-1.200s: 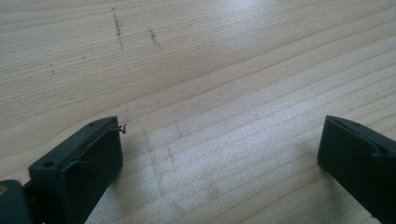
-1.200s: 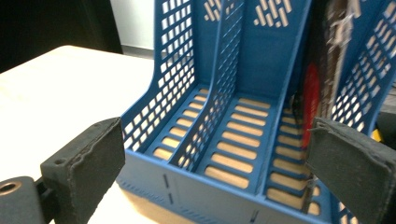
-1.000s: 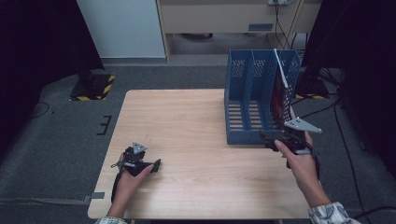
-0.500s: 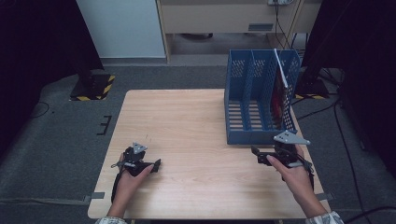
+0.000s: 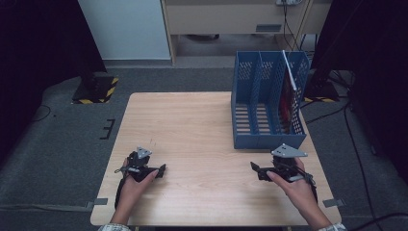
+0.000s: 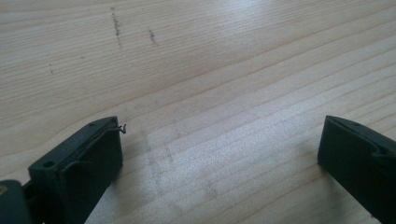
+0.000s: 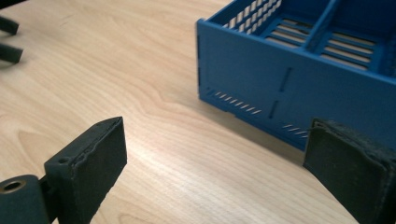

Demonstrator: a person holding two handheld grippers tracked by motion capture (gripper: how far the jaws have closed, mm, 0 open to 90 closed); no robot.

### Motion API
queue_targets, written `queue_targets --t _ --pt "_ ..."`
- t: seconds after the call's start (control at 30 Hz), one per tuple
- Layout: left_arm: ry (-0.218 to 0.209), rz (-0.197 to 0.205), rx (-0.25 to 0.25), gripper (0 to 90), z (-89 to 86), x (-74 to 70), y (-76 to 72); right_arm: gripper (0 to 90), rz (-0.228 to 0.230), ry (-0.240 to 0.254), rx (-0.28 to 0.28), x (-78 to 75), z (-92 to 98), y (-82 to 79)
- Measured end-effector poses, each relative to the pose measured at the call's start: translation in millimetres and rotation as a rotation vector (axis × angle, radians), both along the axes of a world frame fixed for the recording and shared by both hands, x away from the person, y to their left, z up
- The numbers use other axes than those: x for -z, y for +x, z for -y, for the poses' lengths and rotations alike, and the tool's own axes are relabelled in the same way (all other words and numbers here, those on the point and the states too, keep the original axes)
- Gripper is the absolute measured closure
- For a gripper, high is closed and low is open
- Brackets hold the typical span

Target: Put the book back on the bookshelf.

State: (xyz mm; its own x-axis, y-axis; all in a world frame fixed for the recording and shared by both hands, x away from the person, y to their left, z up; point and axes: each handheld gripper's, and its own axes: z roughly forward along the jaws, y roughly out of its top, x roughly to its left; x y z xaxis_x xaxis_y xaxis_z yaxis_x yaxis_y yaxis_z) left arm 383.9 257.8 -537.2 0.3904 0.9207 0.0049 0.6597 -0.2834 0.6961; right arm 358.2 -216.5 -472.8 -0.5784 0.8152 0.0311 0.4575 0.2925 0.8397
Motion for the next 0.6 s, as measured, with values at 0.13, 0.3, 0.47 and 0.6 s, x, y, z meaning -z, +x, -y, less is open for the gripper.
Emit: queue_targets --t 0.13,0.3,0.47,0.6 --pt "0.0 0.0 0.0 0.0 0.1 0.0 0.0 6.4 -0.023 -0.009 -0.032 5.5 -10.4 -1.9" --pt "0.0 0.0 0.0 0.0 0.3 0.0 -0.1 6.5 -0.048 -0.028 -0.076 13.9 -25.6 -3.6" --pt "-0.001 0.0 0.001 0.0 0.4 0.0 -0.1 7.0 -0.063 -0.036 -0.104 23.3 -42.8 -3.2" --pt "-0.001 0.0 0.001 0.0 0.5 0.0 -0.1 8.5 -0.068 -0.06 -0.148 29.4 -61.0 -2.2"
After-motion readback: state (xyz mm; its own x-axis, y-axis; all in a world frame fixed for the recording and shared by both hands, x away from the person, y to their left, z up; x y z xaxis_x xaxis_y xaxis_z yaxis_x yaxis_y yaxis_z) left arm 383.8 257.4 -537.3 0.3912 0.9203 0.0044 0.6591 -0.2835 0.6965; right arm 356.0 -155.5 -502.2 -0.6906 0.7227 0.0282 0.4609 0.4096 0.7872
